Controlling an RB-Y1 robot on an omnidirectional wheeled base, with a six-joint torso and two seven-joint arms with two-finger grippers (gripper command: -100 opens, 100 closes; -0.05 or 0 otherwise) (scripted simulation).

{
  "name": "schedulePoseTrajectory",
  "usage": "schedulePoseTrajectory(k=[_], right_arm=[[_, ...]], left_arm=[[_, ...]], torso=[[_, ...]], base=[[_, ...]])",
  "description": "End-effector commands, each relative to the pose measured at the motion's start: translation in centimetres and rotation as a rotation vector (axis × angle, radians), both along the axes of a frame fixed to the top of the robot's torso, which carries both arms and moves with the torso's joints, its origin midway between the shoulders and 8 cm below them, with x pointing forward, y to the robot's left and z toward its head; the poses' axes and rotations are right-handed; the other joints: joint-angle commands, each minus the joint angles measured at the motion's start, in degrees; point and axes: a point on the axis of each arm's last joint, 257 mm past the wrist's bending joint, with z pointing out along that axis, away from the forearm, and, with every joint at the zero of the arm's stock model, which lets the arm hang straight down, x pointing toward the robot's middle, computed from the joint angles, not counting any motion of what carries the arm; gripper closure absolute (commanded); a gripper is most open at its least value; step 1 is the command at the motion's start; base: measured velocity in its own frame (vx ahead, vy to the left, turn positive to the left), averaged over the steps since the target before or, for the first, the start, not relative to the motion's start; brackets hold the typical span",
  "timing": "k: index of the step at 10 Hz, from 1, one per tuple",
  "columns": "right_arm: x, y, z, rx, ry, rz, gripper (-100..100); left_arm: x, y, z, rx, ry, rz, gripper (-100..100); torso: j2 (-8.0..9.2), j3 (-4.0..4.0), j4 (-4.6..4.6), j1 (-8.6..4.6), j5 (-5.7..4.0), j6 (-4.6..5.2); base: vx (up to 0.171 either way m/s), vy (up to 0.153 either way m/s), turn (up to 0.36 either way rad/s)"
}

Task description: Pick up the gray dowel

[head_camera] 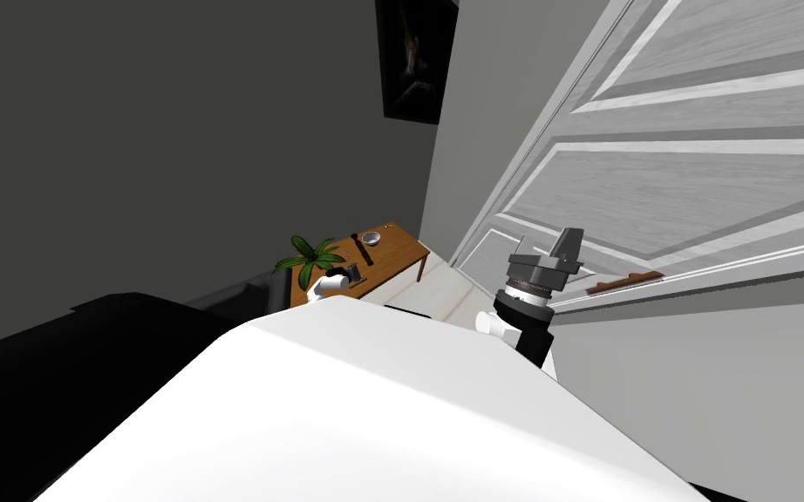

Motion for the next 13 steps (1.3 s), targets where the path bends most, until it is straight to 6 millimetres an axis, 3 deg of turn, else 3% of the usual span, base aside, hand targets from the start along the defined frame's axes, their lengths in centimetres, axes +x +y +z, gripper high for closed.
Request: schedulePoseTrajectory(k=[1, 4, 11, 13], right_arm=[[0.0, 0.0, 0.0, 0.0, 0.0, 0.0, 0], [0.0, 0.0, 0.0, 0.0, 0.0, 0.0, 0], [0.0, 0.0, 0.0, 0.0, 0.0, 0.0, 0], [0.0, 0.0, 0.0, 0.0, 0.0, 0.0, 0]], left_arm=[[-1.1, 0.3, -1.4, -0.016, 0.052, 0.012, -100], [-3.5, 1.8, -4.0, -0.054, 0.172, 0.058, -100], [-7.6, 3.8, -6.8, -0.109, 0.353, 0.128, -100], [-9.7, 5.1, -7.7, -0.136, 0.435, 0.173, -100]], torso=[[0.0, 0.0, 0.0, 0.0, 0.0, 0.0], [0.0, 0.0, 0.0, -0.02, 0.0, 0.0], [0.02, 0.01, 0.0, -0.02, 0.0, -0.01], [0.03, 0.01, 0.0, 0.03, 0.0, 0.0]], base=[[0.042, -0.03, -0.002], [0.052, -0.036, -0.002], [0.044, -0.031, -0.001], [0.055, -0.033, -0.005]])
